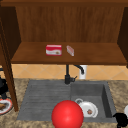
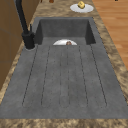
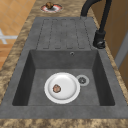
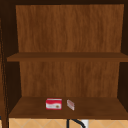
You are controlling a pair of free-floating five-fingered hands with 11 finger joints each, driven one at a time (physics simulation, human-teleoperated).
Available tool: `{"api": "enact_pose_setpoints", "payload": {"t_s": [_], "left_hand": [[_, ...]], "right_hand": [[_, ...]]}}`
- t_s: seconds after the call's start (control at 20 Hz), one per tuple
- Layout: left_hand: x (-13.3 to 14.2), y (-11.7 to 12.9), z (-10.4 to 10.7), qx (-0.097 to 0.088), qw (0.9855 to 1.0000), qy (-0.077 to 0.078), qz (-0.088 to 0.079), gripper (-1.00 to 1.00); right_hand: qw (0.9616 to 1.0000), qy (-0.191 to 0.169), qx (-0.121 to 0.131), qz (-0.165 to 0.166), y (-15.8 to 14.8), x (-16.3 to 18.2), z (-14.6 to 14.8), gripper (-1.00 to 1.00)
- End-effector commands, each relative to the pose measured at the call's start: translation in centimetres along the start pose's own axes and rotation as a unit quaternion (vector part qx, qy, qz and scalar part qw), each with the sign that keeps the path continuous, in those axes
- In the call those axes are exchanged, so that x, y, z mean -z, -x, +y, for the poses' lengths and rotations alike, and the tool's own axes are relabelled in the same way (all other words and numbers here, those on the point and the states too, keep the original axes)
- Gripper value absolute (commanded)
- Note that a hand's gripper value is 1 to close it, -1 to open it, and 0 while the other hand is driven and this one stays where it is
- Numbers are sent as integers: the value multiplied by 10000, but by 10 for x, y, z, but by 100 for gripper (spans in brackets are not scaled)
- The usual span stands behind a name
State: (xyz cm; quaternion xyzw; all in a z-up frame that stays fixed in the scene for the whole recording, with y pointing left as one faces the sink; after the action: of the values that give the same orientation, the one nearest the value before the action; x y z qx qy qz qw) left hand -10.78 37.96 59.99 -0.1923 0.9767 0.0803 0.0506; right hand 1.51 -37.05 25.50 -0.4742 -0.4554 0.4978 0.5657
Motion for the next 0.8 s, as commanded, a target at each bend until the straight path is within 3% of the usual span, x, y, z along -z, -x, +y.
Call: {"api": "enact_pose_setpoints", "payload": {"t_s": [0.0, 0.35, 0.75], "left_hand": [[-30, -1, 28, -77, 10000, -12, -14, 100], [-38, 14, 64, -454, 9989, -50, -85, 100], [-41, 25, 96, -911, 9957, -123, -145, 100]], "right_hand": [[10000, 0, 0, 0, 0, 0, 0, 0], [10000, 0, 0, 0, 0, 0, 0, 0], [10000, 0, 0, 0, 0, 0, 0, 0]]}}
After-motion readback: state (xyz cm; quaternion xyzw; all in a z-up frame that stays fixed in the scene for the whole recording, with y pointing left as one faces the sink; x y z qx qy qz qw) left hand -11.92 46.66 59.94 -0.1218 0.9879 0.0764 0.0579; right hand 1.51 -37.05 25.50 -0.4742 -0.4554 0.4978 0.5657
